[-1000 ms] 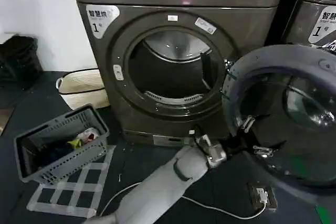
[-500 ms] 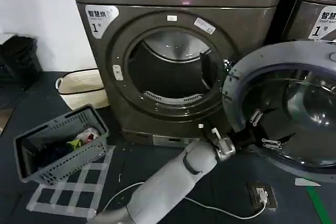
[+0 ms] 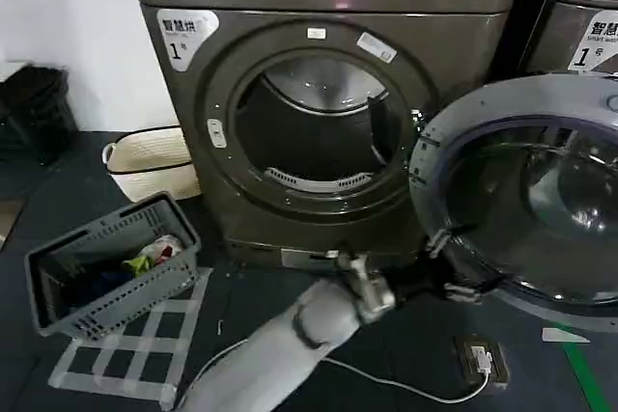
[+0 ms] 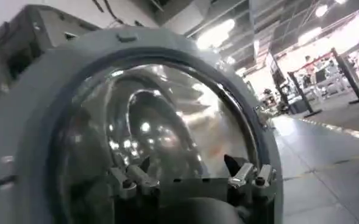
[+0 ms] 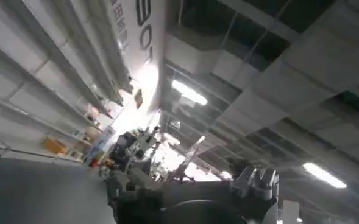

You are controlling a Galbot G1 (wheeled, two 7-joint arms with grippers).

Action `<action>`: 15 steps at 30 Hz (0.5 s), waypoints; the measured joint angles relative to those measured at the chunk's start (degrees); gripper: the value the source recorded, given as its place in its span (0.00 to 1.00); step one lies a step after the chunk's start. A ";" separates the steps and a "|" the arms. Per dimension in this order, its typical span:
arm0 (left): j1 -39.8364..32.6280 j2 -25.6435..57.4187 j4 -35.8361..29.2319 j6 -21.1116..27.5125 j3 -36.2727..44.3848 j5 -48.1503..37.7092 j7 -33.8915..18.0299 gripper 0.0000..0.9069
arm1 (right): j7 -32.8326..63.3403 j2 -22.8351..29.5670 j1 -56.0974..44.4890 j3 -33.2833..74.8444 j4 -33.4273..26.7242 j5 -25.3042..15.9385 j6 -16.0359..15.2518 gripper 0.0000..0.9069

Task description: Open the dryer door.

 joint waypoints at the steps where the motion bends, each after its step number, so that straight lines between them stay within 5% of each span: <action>1: 0.80 1.68 -1.47 -0.19 -0.49 -0.17 0.02 1.00 | -0.09 0.00 0.09 -0.14 0.07 -0.01 0.00 1.00; 15: 14.37 26.02 -17.52 -7.48 -11.99 2.52 1.48 1.00 | -0.56 -1.23 2.37 -2.80 1.00 -0.16 -0.05 1.00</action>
